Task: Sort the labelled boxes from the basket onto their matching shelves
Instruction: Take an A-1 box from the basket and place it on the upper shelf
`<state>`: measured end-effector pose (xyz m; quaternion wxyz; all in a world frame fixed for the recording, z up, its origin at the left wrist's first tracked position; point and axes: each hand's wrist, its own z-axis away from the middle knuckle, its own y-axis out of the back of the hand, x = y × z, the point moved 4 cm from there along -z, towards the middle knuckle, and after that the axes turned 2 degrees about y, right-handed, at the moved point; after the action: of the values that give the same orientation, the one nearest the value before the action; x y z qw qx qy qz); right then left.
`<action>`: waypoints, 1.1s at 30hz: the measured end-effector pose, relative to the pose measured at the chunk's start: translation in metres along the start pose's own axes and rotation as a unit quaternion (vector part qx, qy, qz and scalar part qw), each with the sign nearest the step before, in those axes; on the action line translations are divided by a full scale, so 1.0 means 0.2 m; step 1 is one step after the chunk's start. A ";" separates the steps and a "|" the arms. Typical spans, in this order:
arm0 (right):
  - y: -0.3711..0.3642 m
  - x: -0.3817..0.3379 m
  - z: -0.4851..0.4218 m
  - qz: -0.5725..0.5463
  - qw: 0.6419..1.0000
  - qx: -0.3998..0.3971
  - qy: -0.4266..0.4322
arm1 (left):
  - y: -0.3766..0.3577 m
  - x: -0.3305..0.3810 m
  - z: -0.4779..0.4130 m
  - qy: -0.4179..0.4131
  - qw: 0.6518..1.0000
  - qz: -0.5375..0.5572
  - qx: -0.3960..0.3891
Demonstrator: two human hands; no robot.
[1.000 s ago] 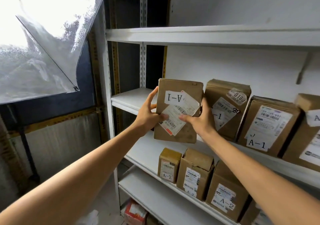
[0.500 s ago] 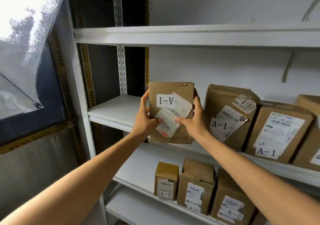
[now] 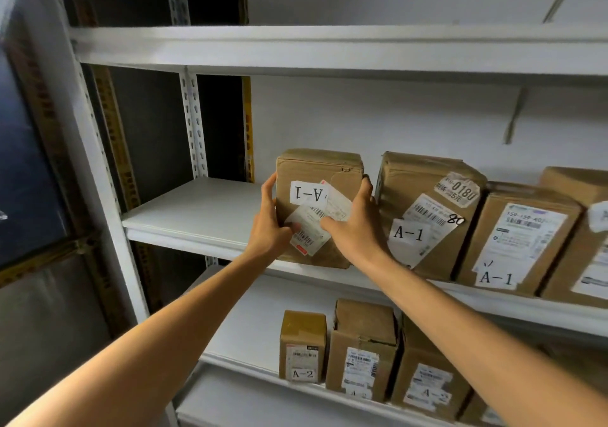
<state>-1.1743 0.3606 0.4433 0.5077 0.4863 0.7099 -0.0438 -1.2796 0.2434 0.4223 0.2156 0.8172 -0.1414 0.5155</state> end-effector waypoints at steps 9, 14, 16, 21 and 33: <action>0.02 -0.05 0.06 0.072 0.997 -0.004 0.017 | -0.07 -0.01 -0.06 -0.002 0.999 -0.026 -0.034; 0.07 -0.08 0.11 0.133 0.990 0.025 0.029 | -0.14 0.01 -0.11 -0.017 0.996 -0.067 -0.056; 0.09 -0.08 0.12 0.140 0.989 0.025 0.039 | -0.17 0.00 -0.11 -0.020 0.996 -0.071 -0.047; 0.09 -0.12 0.14 0.196 0.974 0.062 0.094 | -0.16 0.00 -0.10 -0.027 0.995 -0.086 -0.035; -0.29 -0.12 0.07 0.290 0.918 -0.176 0.203 | 0.29 0.01 0.15 0.000 0.897 -0.441 -0.021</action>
<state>-1.2077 0.3066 0.4307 0.4202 0.5725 0.6215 0.3308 -1.2818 0.1781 0.4240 0.4379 0.7913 0.2223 0.3643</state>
